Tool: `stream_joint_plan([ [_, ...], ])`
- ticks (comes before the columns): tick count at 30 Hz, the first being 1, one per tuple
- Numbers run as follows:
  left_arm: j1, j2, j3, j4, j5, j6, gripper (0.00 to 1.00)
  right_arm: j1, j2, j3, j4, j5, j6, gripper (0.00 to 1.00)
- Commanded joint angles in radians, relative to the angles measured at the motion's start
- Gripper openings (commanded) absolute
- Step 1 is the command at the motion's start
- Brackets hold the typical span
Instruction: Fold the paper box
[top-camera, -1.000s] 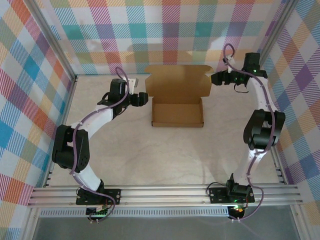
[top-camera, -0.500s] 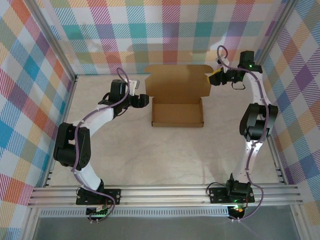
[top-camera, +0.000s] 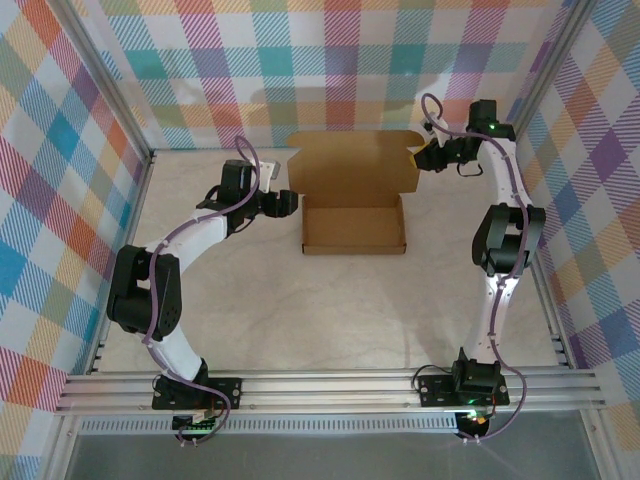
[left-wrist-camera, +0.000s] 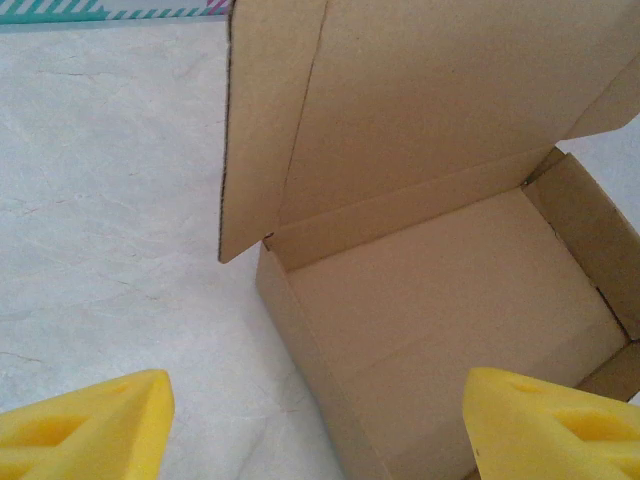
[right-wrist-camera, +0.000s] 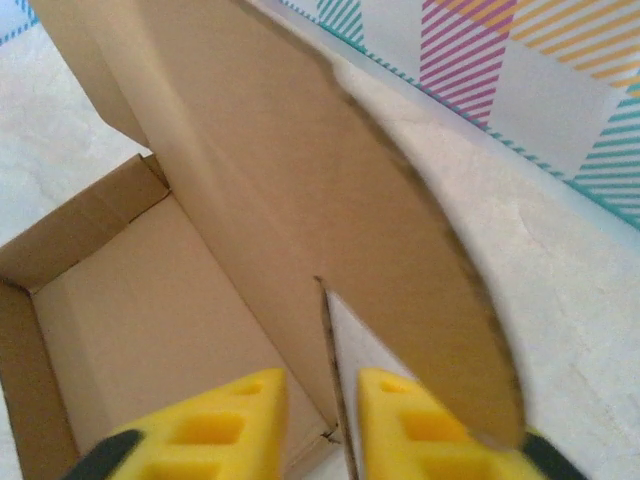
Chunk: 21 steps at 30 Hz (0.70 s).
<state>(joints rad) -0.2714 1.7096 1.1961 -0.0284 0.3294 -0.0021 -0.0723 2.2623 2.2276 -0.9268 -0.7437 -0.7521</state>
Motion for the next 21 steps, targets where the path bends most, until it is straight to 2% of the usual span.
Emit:
stream_joint_plan([
  [1, 0.009, 0.005, 0.037, -0.015, 0.012, 0.023, 0.76, 0.005, 0.009, 0.035, -0.066, -0.023, -0.061, 0.08],
  [3, 0.011, 0.005, 0.040, -0.019, 0.009, 0.028, 0.76, 0.007, 0.000, 0.034, -0.083, -0.014, -0.082, 0.00],
  [7, 0.019, 0.011, 0.064, -0.042, -0.006, 0.065, 0.76, 0.017, -0.032, 0.003, -0.081, 0.026, -0.115, 0.00],
  [11, 0.059, 0.019, 0.084, -0.031, 0.011, 0.074, 0.76, 0.029, -0.104, -0.111, -0.014, 0.048, -0.169, 0.00],
  [16, 0.106, 0.064, 0.157, -0.059, 0.125, 0.130, 0.71, 0.038, -0.201, -0.263, 0.071, 0.001, -0.242, 0.00],
  [21, 0.112, 0.161, 0.331, -0.257, 0.214, 0.307, 0.63, 0.040, -0.232, -0.301, 0.054, -0.040, -0.293, 0.00],
])
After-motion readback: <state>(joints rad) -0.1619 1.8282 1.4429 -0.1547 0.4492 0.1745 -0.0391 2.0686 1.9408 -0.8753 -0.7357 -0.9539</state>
